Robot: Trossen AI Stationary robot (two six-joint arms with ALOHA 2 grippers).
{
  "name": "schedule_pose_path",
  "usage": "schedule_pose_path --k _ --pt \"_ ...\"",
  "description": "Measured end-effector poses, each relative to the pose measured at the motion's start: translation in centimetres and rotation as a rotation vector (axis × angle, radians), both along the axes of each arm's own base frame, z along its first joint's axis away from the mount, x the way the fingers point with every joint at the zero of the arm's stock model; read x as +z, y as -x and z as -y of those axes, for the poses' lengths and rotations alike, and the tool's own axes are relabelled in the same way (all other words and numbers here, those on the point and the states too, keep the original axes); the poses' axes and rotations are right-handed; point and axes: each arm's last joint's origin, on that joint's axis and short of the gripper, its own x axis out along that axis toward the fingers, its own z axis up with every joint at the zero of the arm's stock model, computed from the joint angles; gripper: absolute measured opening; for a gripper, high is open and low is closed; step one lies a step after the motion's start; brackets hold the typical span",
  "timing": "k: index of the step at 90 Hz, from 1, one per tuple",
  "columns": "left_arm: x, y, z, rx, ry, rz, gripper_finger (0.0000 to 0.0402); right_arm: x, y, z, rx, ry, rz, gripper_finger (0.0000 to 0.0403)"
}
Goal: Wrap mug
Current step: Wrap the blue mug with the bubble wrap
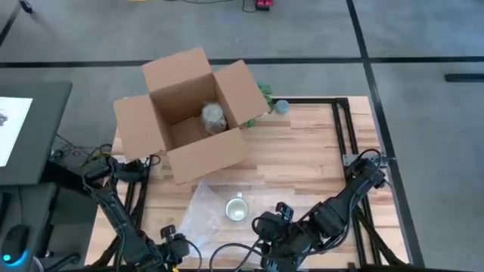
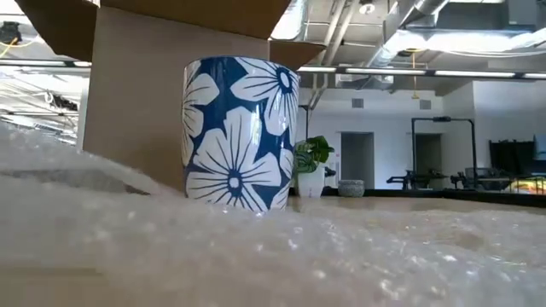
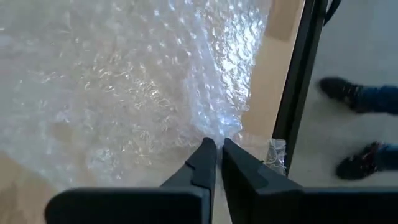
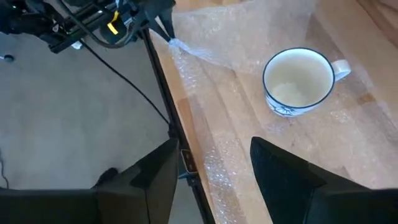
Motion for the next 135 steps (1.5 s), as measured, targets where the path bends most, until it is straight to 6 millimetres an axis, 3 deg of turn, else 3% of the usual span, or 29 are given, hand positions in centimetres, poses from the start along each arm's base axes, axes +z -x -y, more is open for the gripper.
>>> schedule_pose_path --k 30,53,77,88,99,118,127,135 --pt "0.0 -0.4 0.0 0.059 0.019 0.078 0.0033 0.0 -0.1 0.1 0.003 0.007 0.001 0.0187" --pt "0.0 -0.6 -0.1 0.031 -0.005 0.082 0.0005 0.0 -0.1 0.1 -0.007 -0.006 0.005 0.0187" --pt "-0.1 -0.5 -0.1 0.046 0.010 0.075 0.0067 -0.7 -0.4 -1.1 -0.019 -0.043 0.013 0.0187" --pt "-0.2 -0.6 -0.2 0.050 0.002 0.072 0.0087 -1.9 -1.7 -2.2 0.038 -0.079 0.021 0.0187" --pt "-0.4 -0.6 -0.2 0.054 -0.010 0.069 0.0074 -3.1 -2.6 -2.6 0.062 -0.103 -0.003 0.0187" --pt "-0.4 -0.5 -0.4 0.084 -0.018 0.072 0.0006 -3.5 -3.1 -2.9 0.083 -0.126 -0.007 0.0187" --pt "-0.3 -0.7 -0.1 0.063 0.000 0.089 0.0015 -3.5 -3.1 -2.8 0.087 -0.122 -0.007 0.0187" --pt "0.0 -0.9 0.8 -0.101 0.013 0.119 0.0031 -3.5 -3.1 -2.8 0.093 -0.118 -0.009 0.0187"
